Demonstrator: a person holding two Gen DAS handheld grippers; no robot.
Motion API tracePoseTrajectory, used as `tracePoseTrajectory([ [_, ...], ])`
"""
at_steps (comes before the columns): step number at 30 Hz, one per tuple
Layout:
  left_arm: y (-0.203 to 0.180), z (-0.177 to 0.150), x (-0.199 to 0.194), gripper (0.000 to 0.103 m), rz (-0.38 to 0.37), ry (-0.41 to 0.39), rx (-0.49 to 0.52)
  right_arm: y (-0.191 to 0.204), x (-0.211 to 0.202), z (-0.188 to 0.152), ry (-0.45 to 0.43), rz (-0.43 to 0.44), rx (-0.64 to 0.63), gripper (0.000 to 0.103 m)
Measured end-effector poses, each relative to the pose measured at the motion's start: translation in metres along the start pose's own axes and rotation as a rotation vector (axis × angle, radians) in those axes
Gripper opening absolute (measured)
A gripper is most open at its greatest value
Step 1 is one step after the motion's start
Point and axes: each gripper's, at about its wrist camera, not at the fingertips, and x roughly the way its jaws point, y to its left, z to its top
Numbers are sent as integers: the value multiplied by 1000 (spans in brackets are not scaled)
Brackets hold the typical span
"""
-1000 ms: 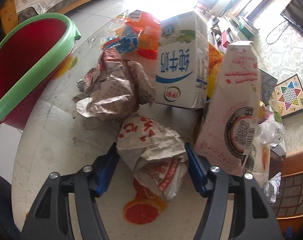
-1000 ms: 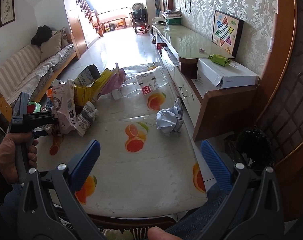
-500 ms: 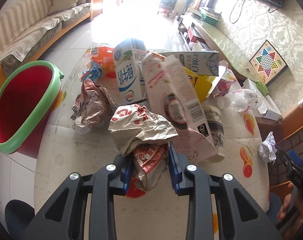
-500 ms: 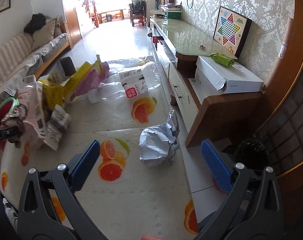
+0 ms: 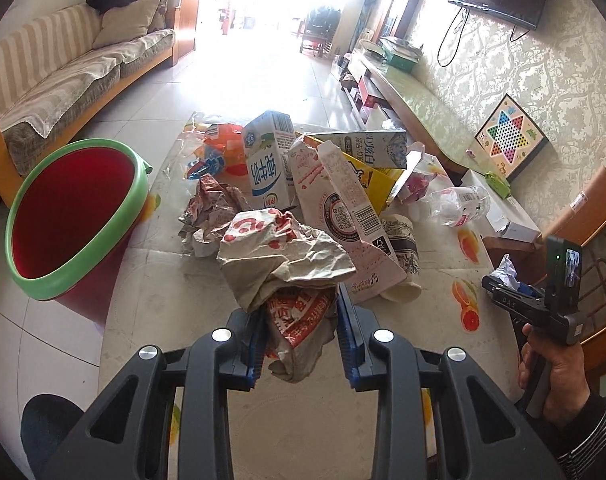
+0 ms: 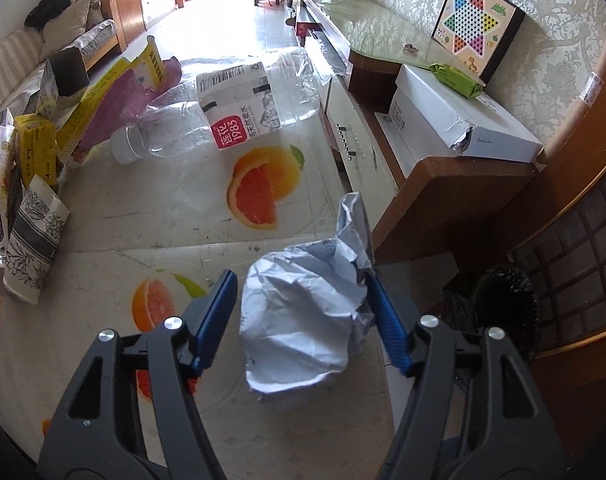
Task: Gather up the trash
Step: 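Grasp the red-printed crumpled paper wrapper with the left gripper while the right gripper grasps crumpled foil, then carry the wrapper into the red bin and open the left gripper while the right gripper drops the foil in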
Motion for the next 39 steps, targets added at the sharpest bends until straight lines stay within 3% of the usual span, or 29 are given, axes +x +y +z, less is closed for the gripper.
tracePoseTrajectory([
  [6,16,-5,-11,28,7,-27,-22,18,-20,-2,-19,34,-41,51],
  [17,58,19,-30,29,41,-109,-37,94,-130,9,-204,123,-181,51],
  [27,157,78,-44,29,191,-180,-85,179,-170,15,-250,265,-273,51],
  [34,224,115,-19,33,247,-130,-130,216,-180,4,-247,294,-343,51],
  [37,237,124,-4,44,250,-88,-133,222,-181,5,-246,286,-350,51],
  [38,237,125,0,65,259,-78,-131,224,-183,5,-248,283,-353,51],
  [39,238,126,1,74,262,-83,-131,224,-183,5,-250,278,-357,51],
])
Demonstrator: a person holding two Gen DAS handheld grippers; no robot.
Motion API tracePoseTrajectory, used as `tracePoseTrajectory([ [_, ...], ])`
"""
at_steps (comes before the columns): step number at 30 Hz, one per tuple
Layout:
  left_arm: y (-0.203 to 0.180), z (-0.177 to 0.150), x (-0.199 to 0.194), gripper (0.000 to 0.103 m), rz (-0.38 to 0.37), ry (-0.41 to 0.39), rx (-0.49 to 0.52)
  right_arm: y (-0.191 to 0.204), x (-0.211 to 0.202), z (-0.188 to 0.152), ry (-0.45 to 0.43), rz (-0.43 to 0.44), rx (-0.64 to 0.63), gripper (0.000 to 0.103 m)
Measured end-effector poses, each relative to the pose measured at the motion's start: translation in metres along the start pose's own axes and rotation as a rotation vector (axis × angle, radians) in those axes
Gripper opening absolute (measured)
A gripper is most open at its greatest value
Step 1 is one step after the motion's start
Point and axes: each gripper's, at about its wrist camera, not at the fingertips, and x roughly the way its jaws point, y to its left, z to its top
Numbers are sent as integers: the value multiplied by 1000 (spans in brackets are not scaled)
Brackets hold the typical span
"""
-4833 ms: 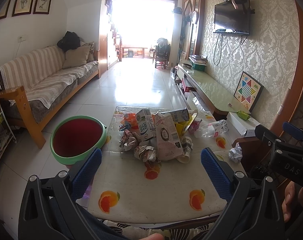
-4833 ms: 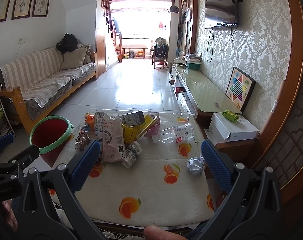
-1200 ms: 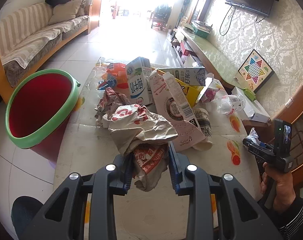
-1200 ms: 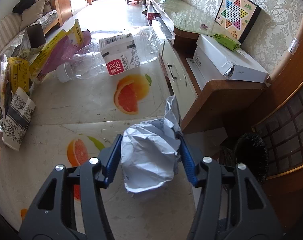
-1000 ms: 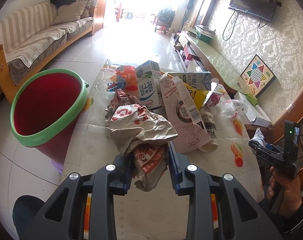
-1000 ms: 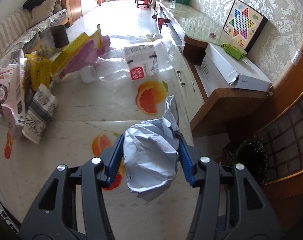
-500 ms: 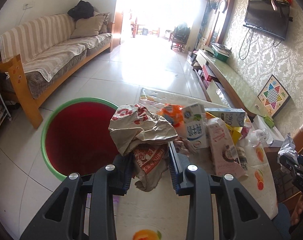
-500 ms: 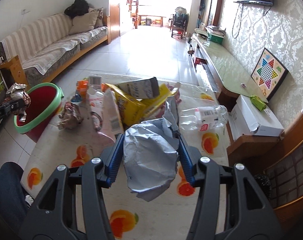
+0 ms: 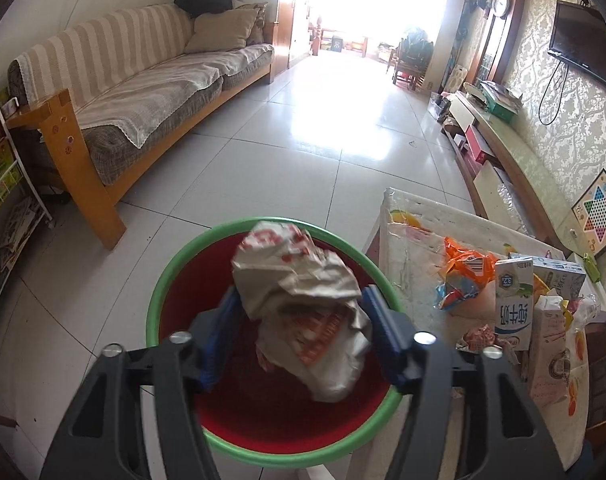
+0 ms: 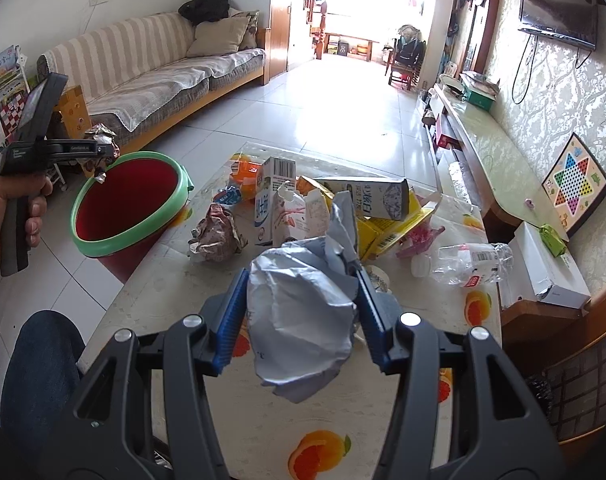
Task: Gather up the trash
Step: 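Carry the wrapper into the red bin and open the left gripper while the right gripper drops the foil in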
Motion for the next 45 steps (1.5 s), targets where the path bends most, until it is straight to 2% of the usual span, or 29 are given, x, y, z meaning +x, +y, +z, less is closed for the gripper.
tracePoseTrajectory([
  [1,-2,-2,-2,82,2,-15,2,1,0,2,0,-4,-4,51],
  [4,-3,-2,-7,91,2,-34,16,5,2,8,0,-4,-16,51],
  [8,-9,-12,-23,95,-15,-50,32,20,10,18,-2,28,-41,51],
  [14,-3,-28,-47,95,-18,-41,55,69,30,39,-21,116,-105,51],
  [22,45,-41,-80,95,8,-28,-20,130,73,75,-44,217,-166,52],
  [30,88,-57,-100,95,38,-28,-82,178,132,118,1,265,-184,52],
  [36,107,-70,-104,95,63,-14,-108,209,155,125,46,277,-228,54],
  [37,109,-71,-104,95,67,-11,-111,214,158,125,59,284,-238,56],
  [38,112,-72,-105,95,69,-9,-115,218,159,125,68,287,-249,65],
  [39,114,-73,-105,95,73,-7,-118,220,160,125,72,283,-258,79],
  [41,117,-73,-106,95,79,-6,-122,225,158,126,65,275,-264,89],
  [45,115,-72,-109,95,83,-14,-124,222,146,129,47,271,-252,97],
])
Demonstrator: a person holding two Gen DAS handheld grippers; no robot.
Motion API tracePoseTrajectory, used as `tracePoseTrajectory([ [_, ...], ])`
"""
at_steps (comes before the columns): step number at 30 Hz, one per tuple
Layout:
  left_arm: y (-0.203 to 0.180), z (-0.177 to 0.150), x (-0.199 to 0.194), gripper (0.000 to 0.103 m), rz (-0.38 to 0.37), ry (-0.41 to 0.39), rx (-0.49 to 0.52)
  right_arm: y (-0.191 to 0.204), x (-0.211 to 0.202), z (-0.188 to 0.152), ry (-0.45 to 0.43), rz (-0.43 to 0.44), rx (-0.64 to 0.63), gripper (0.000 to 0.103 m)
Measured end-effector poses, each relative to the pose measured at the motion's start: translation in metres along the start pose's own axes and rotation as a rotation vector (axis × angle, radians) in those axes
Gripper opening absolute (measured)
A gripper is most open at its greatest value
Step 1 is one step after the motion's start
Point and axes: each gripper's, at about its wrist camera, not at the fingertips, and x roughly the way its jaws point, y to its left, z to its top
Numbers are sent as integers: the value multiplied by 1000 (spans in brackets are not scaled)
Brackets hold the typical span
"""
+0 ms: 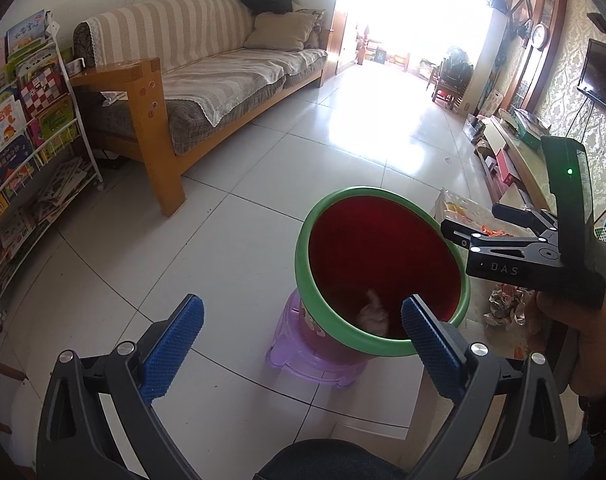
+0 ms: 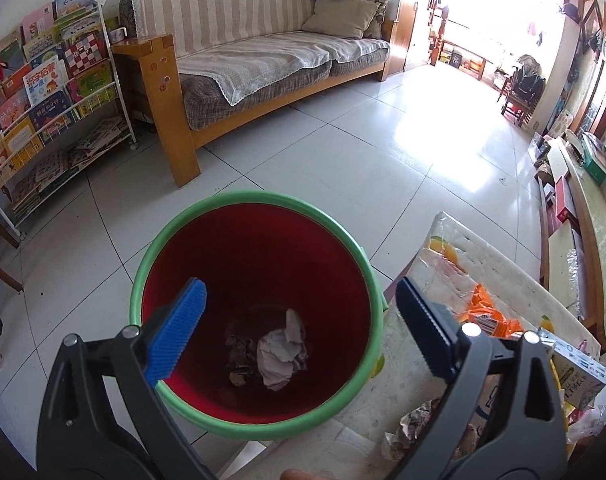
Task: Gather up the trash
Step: 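Carry the wrapper into the red bin and open the left gripper while the right gripper drops the foil in, then return the left gripper to the table and grasp the brown crumpled paper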
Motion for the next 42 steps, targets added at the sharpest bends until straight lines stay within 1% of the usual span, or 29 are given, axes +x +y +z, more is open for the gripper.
tracePoseTrajectory([
  [3,-10,0,-4,95,-11,-10,10,-4,-20,0,-31,-19,2,98],
  [5,-21,0,-6,95,-22,-15,24,-14,-39,-5,-53,-47,9,98],
  [8,-45,-3,-9,95,-55,-22,54,-32,-71,-26,-88,-74,35,98],
  [11,-76,-9,-8,95,-92,-11,101,-55,-101,-54,-108,-111,56,98],
  [16,-140,-23,-4,95,-160,17,209,-103,-144,-111,-123,-190,109,98],
  [20,-192,-37,7,95,-194,28,289,-149,-175,-156,-138,-254,194,98],
  [22,-217,-42,13,95,-187,10,312,-170,-189,-178,-158,-307,241,98],
  [23,-229,-45,15,95,-177,-9,321,-180,-195,-187,-162,-315,272,98],
  [25,-250,-49,19,95,-181,-60,350,-202,-206,-208,-174,-331,342,98],
  [26,-260,-51,23,95,-176,-67,363,-212,-212,-218,-180,-333,369,98],
  [27,-268,-51,30,95,-199,-60,366,-219,-217,-226,-183,-333,386,98],
  [28,-274,-50,39,95,-217,-27,350,-226,-222,-234,-192,-337,398,98],
  [30,-287,-47,60,95,-184,40,364,-234,-233,-250,-194,-364,404,98],
  [32,-300,-46,79,95,-130,78,405,-241,-238,-262,-157,-389,404,98],
  [35,-309,-44,103,95,-112,120,416,-255,-248,-284,-139,-385,447,98],
  [38,-314,-44,129,95,-85,183,413,-263,-251,-301,-114,-384,475,98],
  [42,-314,-45,146,95,-123,229,385,-266,-256,-320,-102,-392,498,98],
])
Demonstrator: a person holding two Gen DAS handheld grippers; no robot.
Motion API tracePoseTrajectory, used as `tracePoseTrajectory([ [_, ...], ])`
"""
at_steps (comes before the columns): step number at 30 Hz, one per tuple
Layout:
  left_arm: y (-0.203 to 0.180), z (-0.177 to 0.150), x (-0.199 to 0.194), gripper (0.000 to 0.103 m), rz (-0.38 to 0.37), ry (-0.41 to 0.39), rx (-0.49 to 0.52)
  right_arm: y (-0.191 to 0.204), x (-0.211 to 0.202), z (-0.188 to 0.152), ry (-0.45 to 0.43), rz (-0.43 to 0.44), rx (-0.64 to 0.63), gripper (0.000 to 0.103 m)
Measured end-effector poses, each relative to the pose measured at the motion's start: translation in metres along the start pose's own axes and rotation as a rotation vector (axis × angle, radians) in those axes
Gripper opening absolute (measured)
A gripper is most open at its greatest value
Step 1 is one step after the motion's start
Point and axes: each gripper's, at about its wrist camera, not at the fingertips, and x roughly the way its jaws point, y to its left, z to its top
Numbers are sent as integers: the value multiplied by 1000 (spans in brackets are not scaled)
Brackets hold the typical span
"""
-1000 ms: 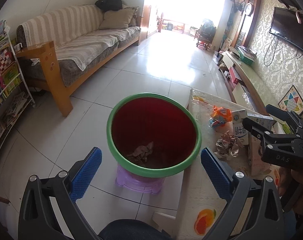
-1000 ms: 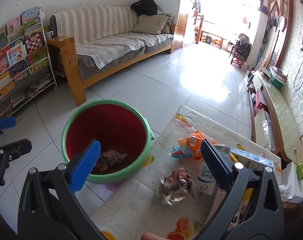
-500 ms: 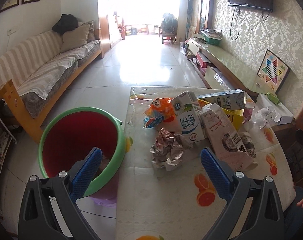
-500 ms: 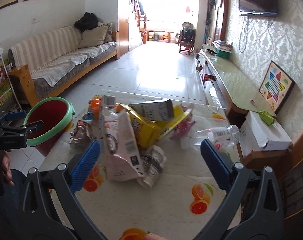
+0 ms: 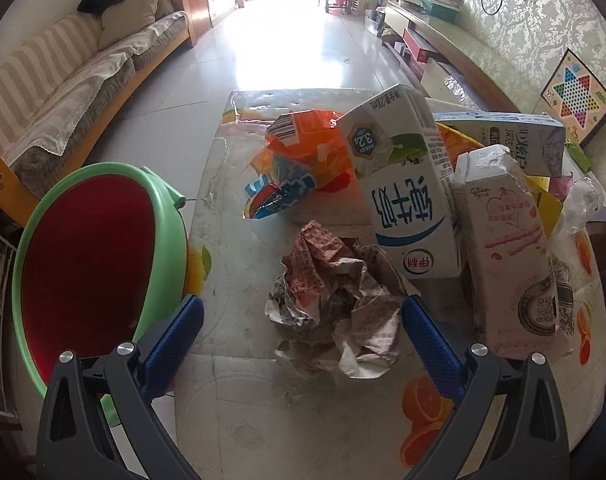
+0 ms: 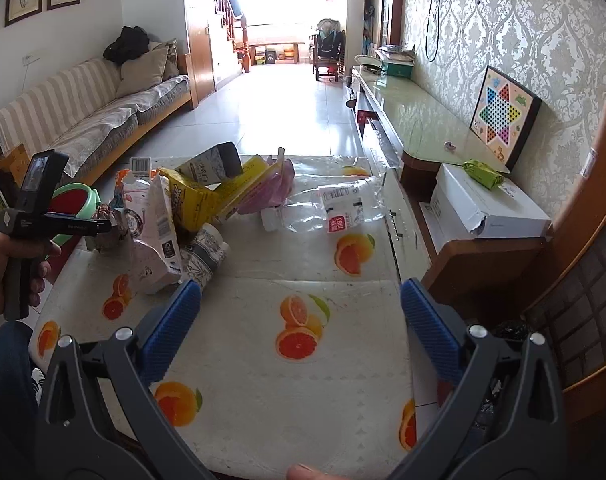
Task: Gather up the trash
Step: 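Return the left gripper to the table and grasp the brown crumpled paper, then grasp the clear plastic water bottle with the right gripper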
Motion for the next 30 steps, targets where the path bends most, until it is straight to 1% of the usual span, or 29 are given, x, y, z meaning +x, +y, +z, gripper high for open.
tracePoseTrajectory([
  [3,-1,3,10,95,-25,22,-2,-4,3,-8,26,-9,0,98],
  [7,-8,7,24,95,-4,60,29,-5,9,-13,52,-1,8,98],
  [9,-9,9,26,95,-8,58,27,-4,13,-13,62,7,9,98],
  [10,-9,11,26,88,-16,58,25,-3,15,-13,66,18,11,98],
  [11,-10,11,26,78,-31,63,22,-2,18,-11,70,28,16,98],
  [12,-11,10,26,72,-45,68,25,-1,20,-10,71,32,19,98],
  [13,-12,9,25,61,-49,71,35,-1,23,-8,73,35,20,98],
  [17,-15,0,18,50,-63,59,51,5,35,2,74,35,10,98],
  [21,-14,-16,1,47,-86,33,63,13,48,13,63,9,-20,98],
  [23,-11,-22,-8,47,-94,17,60,12,58,18,72,6,-5,98],
  [27,-9,-38,-30,47,-110,-17,61,2,82,36,84,-8,109,98],
  [30,-8,-45,-44,47,-124,-40,66,-2,103,58,76,-46,200,98],
])
